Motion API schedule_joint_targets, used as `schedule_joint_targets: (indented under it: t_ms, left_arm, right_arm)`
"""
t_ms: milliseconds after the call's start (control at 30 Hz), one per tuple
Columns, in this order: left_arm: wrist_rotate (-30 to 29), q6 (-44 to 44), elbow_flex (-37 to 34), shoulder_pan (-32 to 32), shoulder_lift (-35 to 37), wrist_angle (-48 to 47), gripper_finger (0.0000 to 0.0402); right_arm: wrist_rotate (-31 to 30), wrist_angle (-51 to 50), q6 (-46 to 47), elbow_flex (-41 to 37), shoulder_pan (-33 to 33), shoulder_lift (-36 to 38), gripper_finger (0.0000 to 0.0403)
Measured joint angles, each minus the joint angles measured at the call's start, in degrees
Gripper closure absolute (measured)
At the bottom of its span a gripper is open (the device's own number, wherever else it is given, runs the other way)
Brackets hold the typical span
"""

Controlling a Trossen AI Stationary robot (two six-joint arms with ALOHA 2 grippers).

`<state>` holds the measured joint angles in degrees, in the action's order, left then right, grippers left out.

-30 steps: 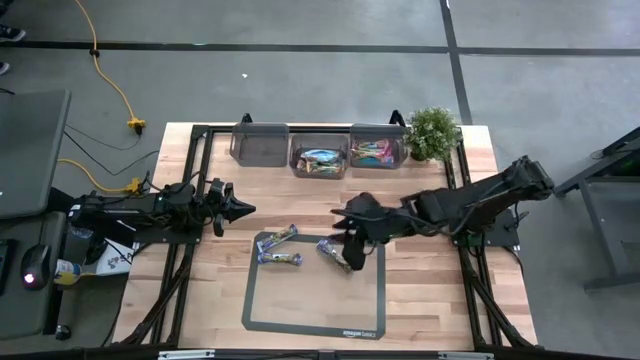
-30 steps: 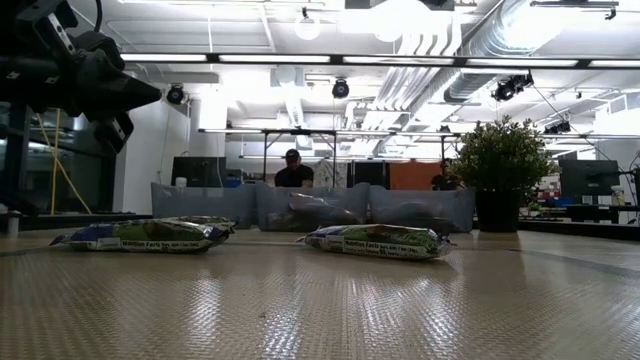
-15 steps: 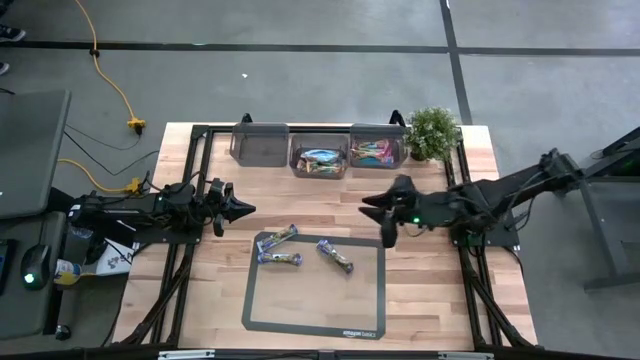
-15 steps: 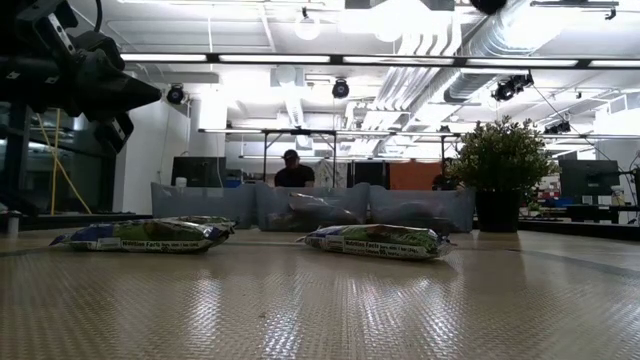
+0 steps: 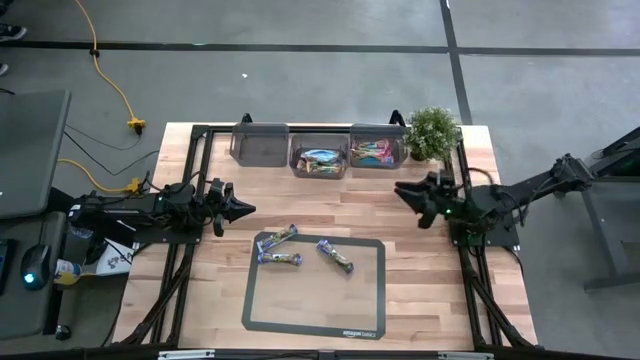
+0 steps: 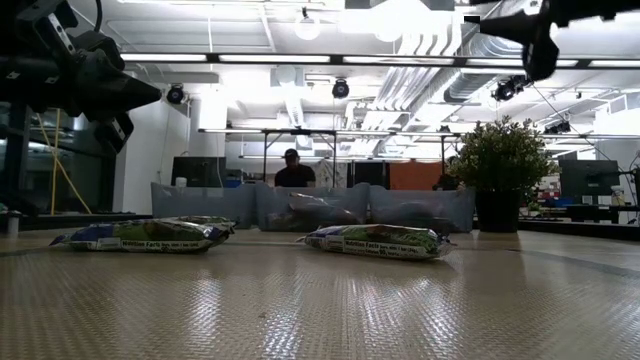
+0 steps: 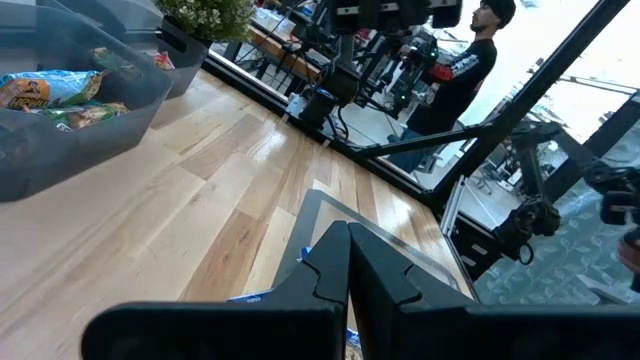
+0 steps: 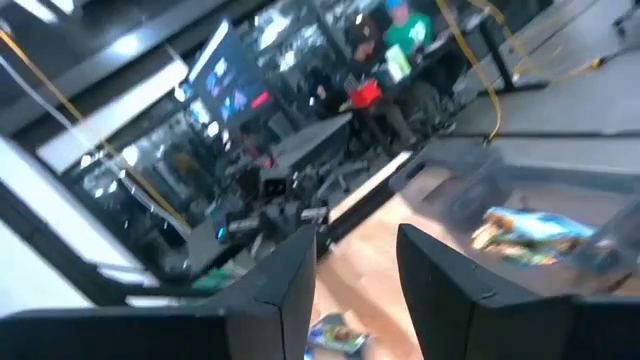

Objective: Pick and place Granola Bars by type
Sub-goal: Put the right blue granola bar into the left black bin

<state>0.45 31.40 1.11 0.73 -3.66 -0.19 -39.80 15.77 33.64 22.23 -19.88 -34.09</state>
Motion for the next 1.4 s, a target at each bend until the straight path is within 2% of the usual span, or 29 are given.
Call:
schedule_joint_targets:
  t_ms: [267, 433, 633, 867, 1067, 1167, 1300, 1400]
  left_arm:
    - [0.0, 0.0, 0.0, 0.0, 0.0, 0.0, 0.0401]
    - [-2.7, 0.0, 0.0, 0.0, 0.0, 0.3, 0.0401]
    - [-5.7, 0.0, 0.0, 0.0, 0.0, 0.7, 0.0401]
    - [-6.7, 0.0, 0.0, 0.0, 0.0, 0.9, 0.0401]
    - [-6.6, 0.0, 0.0, 0.0, 0.0, 0.8, 0.0401]
    - [-6.6, 0.0, 0.0, 0.0, 0.0, 0.8, 0.0401]
    - [-6.6, 0.0, 0.0, 0.0, 0.0, 0.8, 0.0401]
    - [-6.6, 0.0, 0.0, 0.0, 0.0, 0.7, 0.0401]
  right_arm:
    - [-3.5, 0.1, -8.0, -6.9, 0.2, 14.6, 0.0277]
    - [0.8, -2.0, -8.4, -10.3, 3.9, 21.5, 0.0277]
    - [9.8, -8.6, -7.6, -11.0, 12.0, 26.0, 0.0277]
    - [26.4, -19.2, -2.7, -11.0, 22.1, 26.6, 0.0277]
    - [37.4, -21.2, -4.1, -11.0, 26.4, 26.6, 0.0280]
    - [38.5, -21.9, -6.8, -11.0, 26.7, 26.6, 0.0308]
    - [39.4, -23.0, -10.6, -11.0, 26.6, 26.6, 0.0384]
    - [40.1, -24.2, -11.2, -11.0, 26.6, 26.6, 0.0391]
